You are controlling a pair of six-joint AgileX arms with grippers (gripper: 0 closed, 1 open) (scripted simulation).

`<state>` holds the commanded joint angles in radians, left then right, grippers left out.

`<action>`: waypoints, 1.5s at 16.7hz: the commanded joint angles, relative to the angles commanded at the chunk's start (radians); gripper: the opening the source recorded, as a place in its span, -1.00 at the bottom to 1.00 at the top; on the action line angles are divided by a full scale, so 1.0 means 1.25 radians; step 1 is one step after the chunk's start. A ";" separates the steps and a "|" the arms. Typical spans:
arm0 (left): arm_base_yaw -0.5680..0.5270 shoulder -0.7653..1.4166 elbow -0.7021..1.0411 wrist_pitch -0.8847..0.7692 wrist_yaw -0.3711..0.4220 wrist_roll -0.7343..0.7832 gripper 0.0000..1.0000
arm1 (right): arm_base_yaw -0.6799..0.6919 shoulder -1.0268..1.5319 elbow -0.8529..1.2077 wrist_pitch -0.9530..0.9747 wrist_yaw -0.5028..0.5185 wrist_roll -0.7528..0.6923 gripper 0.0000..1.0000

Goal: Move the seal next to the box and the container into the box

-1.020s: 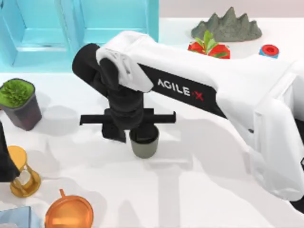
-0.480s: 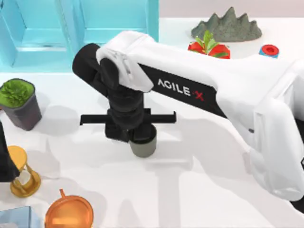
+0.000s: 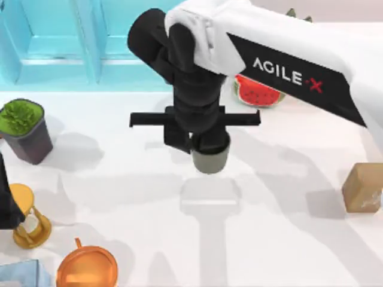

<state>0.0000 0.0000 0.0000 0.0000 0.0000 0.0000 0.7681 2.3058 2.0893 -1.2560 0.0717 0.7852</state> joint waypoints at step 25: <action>0.000 0.000 0.000 0.000 0.000 0.000 1.00 | -0.583 -0.405 -0.470 -0.006 -0.087 -0.572 -1.00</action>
<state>0.0000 0.0000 0.0000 0.0000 0.0000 0.0000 0.0389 1.7993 1.5012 -1.2629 -0.0375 0.0704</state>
